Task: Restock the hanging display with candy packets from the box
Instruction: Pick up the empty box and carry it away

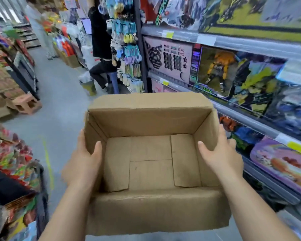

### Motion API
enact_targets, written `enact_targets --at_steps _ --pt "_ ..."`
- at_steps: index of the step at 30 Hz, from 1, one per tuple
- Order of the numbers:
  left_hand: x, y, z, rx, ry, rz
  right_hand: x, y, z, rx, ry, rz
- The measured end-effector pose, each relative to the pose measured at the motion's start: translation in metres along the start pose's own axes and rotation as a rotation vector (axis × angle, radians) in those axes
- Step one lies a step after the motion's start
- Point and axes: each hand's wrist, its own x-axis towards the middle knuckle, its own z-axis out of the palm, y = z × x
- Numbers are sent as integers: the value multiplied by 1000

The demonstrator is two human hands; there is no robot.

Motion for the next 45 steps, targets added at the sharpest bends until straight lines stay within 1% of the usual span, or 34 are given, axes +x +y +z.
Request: enact_targets --at_steps 3,7,10,17,22,25,27,30,33,35,39,42,45 --pt "49 36 29 -35 -23 57 41 -7 5 23 28 69" --pt "102 84 51 -15 -49 137 85 -15 7 47 50 157" --pt "133 114 69 -16 -86 214 107 -15 9 45 98 228" --pt "197 165 129 -33 -234 402 132 -20 29 33 213 450" --pt "258 181 176 -72 -373 559 132 -46 63 71 290 633" --pt "292 188 201 -45 -434 651 129 -64 90 78 334 741" --pt "300 189 209 -51 -456 695 124 -70 105 111 342 758" --pt "305 185 232 -40 -568 725 119 -69 141 163 326 857" --pt "307 168 277 -21 -666 726 119 -55 183 175 287 940" --pt "307 152 319 -2 -719 706 125 -37 217 171 255 974" --pt "300 120 423 82 -773 653 142 17 299 203 195 1036" --pt "292 91 505 70 -817 590 151 63 367 224 177 1045" --pt "283 59 582 61 -858 565 156 107 432 236 162 1052"
